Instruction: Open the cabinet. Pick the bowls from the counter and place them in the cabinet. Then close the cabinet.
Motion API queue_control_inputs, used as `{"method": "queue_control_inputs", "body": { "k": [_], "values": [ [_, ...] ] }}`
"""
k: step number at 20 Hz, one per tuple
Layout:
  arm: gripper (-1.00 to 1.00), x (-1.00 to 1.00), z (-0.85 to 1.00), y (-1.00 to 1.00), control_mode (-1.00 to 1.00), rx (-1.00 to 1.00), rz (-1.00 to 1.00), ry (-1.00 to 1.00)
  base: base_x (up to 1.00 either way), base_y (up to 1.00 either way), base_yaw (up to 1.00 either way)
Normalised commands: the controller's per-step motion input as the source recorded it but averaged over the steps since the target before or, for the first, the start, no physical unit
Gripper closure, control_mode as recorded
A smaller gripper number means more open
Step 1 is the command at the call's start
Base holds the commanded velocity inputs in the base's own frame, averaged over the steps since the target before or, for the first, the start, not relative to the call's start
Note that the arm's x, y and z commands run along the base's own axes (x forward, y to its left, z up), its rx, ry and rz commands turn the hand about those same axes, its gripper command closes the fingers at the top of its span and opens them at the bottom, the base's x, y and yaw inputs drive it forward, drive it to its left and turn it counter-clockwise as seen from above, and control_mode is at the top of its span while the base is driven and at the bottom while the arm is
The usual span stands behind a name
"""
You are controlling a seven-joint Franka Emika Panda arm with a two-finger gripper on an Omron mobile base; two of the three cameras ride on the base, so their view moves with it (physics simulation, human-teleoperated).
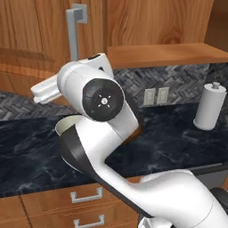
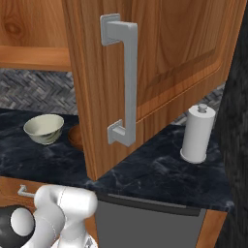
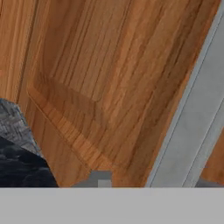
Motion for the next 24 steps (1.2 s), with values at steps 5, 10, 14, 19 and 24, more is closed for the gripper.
{"method": "queue_control_inputs", "body": {
  "k": [5, 10, 14, 19, 24],
  "values": [
    [-1.00, -0.20, -0.55, 0.93, -1.00, 0.03, 0.00, 0.12, 0.00, 0.00, 0.00],
    [-1.00, -0.72, 0.13, -0.79, -1.00, 0.13, 0.09, -0.22, 0.00, 0.00, 0.00],
    [-1.00, -1.00, 0.27, -1.00, -1.00, 0.23, 0.12, -0.26, 0.00, 0.00, 0.00],
    [-1.00, -0.52, 0.08, -1.00, -1.00, 0.33, 0.11, -0.06, 0.00, 0.00, 0.00],
    [-1.00, 0.00, 0.00, -1.00, -1.00, 0.41, 0.22, 0.03, 0.00, 0.00, 0.00]
  ]
}}
